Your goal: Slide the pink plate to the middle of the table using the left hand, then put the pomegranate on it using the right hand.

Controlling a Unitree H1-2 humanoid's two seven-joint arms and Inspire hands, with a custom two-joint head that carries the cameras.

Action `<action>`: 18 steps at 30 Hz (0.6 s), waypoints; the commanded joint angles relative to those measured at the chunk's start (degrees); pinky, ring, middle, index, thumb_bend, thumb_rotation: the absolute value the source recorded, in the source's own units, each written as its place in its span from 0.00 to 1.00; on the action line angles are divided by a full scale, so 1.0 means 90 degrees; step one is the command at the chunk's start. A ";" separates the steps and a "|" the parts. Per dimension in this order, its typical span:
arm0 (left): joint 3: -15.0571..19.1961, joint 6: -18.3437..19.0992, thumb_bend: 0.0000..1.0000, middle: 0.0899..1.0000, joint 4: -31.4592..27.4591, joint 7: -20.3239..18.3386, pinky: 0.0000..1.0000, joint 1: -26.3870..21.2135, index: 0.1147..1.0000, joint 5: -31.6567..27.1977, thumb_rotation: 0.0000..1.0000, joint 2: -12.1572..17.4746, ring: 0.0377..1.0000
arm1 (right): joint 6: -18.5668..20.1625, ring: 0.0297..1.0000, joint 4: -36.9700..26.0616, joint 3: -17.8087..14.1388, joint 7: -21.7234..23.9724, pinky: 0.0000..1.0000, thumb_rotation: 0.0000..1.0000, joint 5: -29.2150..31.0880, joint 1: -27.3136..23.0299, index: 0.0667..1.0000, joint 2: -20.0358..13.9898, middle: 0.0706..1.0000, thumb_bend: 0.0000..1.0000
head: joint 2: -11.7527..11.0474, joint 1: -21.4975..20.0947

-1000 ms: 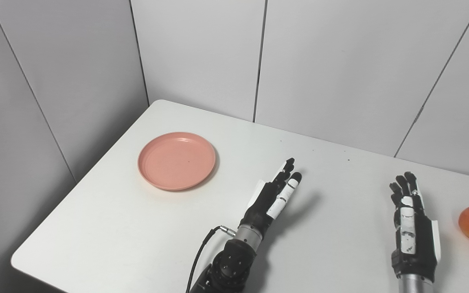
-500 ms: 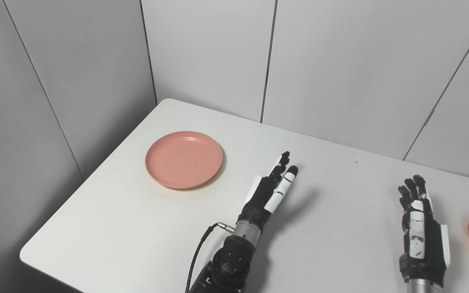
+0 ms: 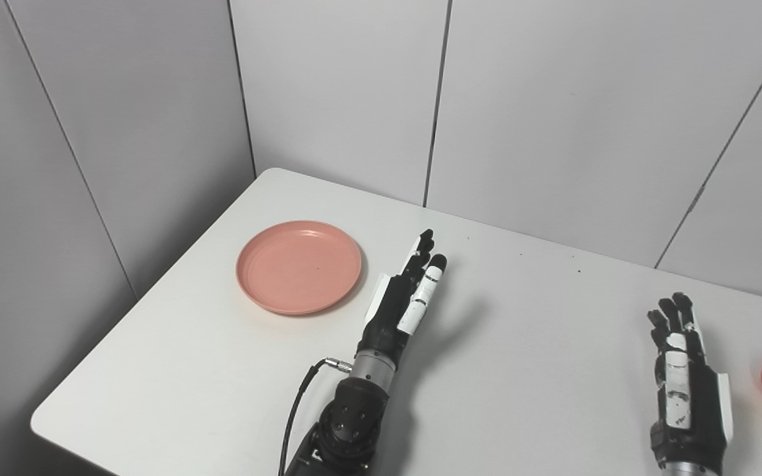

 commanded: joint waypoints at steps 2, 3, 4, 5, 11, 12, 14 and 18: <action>0.0073 -0.0230 0.49 1.00 -0.0155 0.0146 0.99 -0.0348 1.00 -0.0072 1.00 -0.0019 1.00 | -0.0218 0.93 0.0313 -0.0029 -0.0039 0.99 0.94 -0.0073 0.0200 0.95 0.0000 0.94 0.49 | -0.0008 -0.0010; 0.0137 -0.0270 0.50 1.00 -0.0136 0.0159 1.00 -0.0367 1.00 -0.0136 1.00 -0.0026 1.00 | -0.0206 0.93 0.0300 -0.0025 -0.0049 0.98 0.94 -0.0097 0.0201 0.95 0.0007 0.94 0.49 | -0.0025 -0.0016; 0.0181 -0.0299 0.51 1.00 -0.0123 0.0167 1.00 -0.0379 1.00 -0.0183 1.00 -0.0032 1.00 | -0.0199 0.93 0.0290 -0.0023 -0.0056 0.98 0.94 -0.0111 0.0202 0.95 0.0013 0.94 0.49 | -0.0025 -0.0016; 0.0236 -0.0311 0.51 1.00 -0.0125 0.0172 1.00 -0.0390 1.00 -0.0255 1.00 -0.0038 1.00 | -0.0199 0.93 0.0283 -0.0018 -0.0062 0.98 0.94 -0.0119 0.0201 0.95 0.0019 0.94 0.49 | -0.0022 -0.0026; 0.0506 -0.0200 0.52 1.00 -0.0214 0.0229 1.00 -0.0495 1.00 -0.0473 1.00 0.0055 1.00 | -0.0222 0.92 0.0314 -0.0017 -0.0105 0.98 0.93 -0.0158 0.0182 0.95 0.0051 0.94 0.48 | -0.0063 0.0023; 0.0523 -0.0165 0.51 1.00 -0.0234 0.0251 1.00 -0.0514 1.00 -0.0435 1.00 0.0099 1.00 | -0.0246 0.93 0.0329 -0.0017 -0.0100 0.98 0.93 -0.0155 0.0177 0.95 0.0056 0.94 0.49 | -0.0075 0.0034; 0.0574 -0.0127 0.50 1.00 -0.0230 0.0264 1.00 -0.0558 1.00 -0.0432 1.00 0.0192 1.00 | -0.0268 0.93 0.0331 -0.0008 -0.0089 0.99 0.94 -0.0147 0.0173 0.95 0.0071 0.94 0.47 | -0.0090 0.0032; 0.0808 -0.0209 0.49 1.00 -0.0081 0.0330 1.00 -0.0670 1.00 -0.0582 1.00 0.0333 1.00 | -0.0253 0.92 0.0352 -0.0007 -0.0146 0.99 0.93 -0.0202 0.0174 0.95 0.0107 0.94 0.47 | -0.0087 -0.0012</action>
